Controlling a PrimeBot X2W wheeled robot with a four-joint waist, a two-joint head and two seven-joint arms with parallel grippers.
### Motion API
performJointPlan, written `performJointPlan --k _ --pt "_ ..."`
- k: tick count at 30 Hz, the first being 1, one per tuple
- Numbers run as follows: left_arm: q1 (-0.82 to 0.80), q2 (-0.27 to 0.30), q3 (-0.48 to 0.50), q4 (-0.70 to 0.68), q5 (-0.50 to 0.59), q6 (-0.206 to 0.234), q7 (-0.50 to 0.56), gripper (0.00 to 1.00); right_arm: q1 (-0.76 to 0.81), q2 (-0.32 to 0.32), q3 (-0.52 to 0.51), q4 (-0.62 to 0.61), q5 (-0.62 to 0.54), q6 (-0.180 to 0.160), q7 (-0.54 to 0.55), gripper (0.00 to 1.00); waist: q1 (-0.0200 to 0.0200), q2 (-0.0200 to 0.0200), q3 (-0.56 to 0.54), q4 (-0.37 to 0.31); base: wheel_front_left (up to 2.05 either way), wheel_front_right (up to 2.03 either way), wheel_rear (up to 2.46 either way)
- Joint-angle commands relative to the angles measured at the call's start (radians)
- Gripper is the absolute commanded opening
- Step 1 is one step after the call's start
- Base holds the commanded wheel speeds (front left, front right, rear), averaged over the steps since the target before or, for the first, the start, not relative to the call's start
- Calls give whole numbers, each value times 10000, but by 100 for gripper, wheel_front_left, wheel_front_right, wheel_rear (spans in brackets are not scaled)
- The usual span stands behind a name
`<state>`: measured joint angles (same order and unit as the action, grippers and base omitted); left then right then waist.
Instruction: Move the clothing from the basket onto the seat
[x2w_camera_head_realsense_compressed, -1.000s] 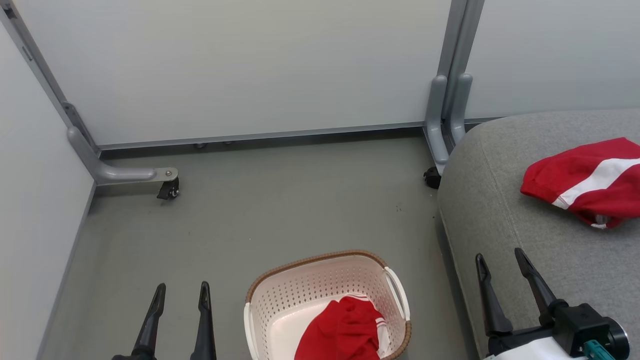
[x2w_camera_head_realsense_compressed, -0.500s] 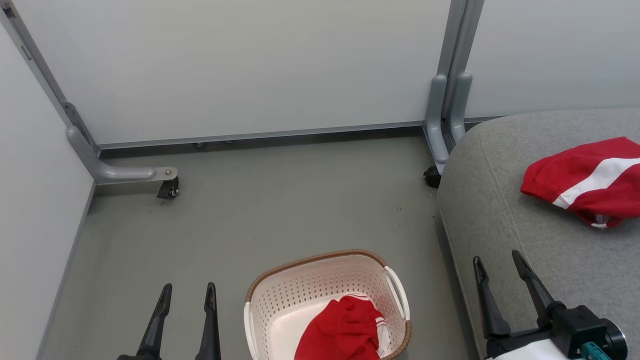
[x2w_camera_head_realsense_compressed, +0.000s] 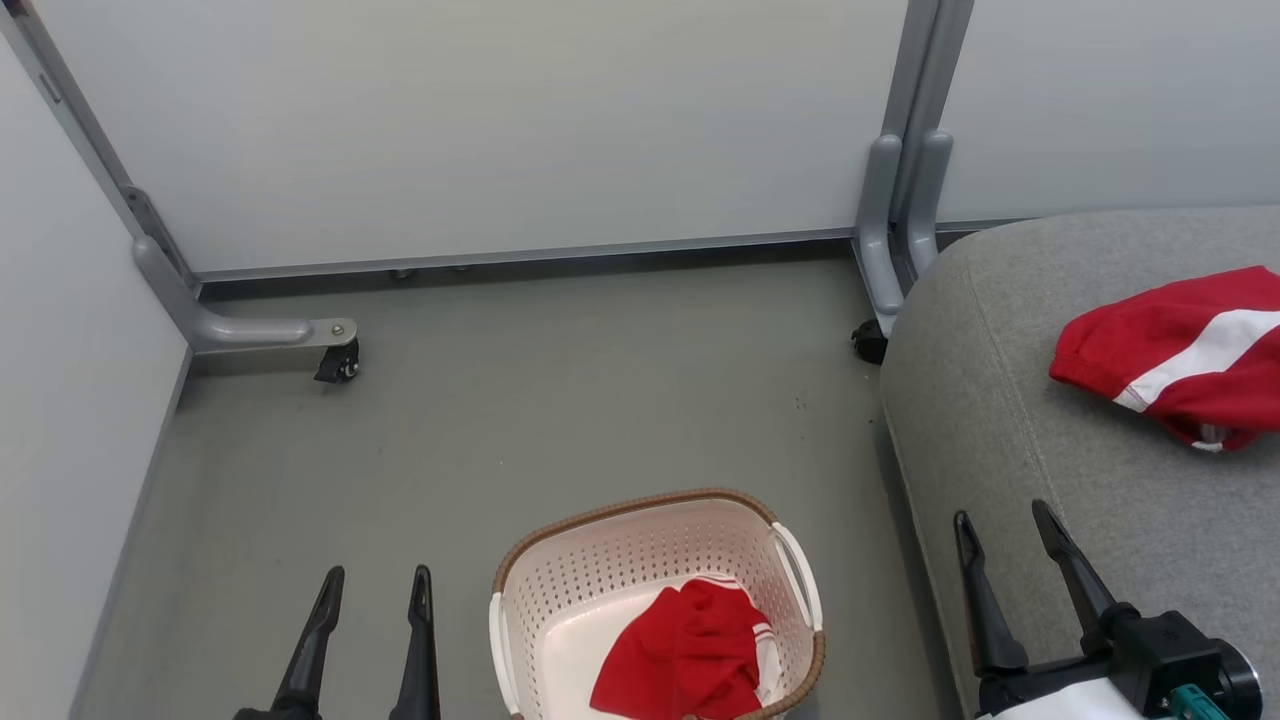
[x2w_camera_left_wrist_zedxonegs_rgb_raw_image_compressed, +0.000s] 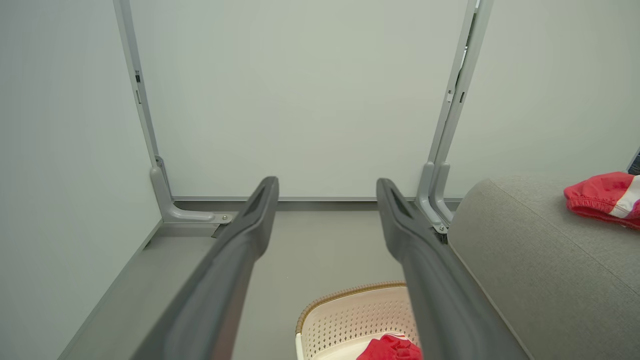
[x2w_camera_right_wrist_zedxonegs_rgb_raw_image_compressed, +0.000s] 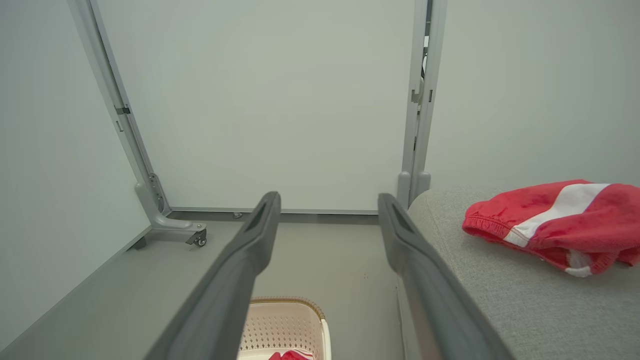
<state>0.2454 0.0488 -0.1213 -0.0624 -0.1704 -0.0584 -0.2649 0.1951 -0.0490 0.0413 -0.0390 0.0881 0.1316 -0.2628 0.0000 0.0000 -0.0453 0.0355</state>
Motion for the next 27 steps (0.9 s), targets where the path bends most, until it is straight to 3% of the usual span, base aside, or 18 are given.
performJointPlan --k 1,9,17,27 --pt "-139 33 78 -16 94 -77 11 100 -4 -26 -16 -44 52 -17 -31 100 0 0 74 6 0 0 0" --pt "-565 33 9 208 194 -331 11 100 -276 -29 -120 -177 -29 -17 -31 100 0 0 769 19 0 0 0" --pt "-2897 204 -653 1615 424 -725 11 100 -1697 -27 -473 -606 -201 -17 -31 100 0 0 3019 -223 0 0 0" --pt "-6938 1662 -4189 3983 -631 -731 6 100 -3852 -21 -1543 -1385 508 -17 -31 100 0 0 6170 -1025 0 0 0"
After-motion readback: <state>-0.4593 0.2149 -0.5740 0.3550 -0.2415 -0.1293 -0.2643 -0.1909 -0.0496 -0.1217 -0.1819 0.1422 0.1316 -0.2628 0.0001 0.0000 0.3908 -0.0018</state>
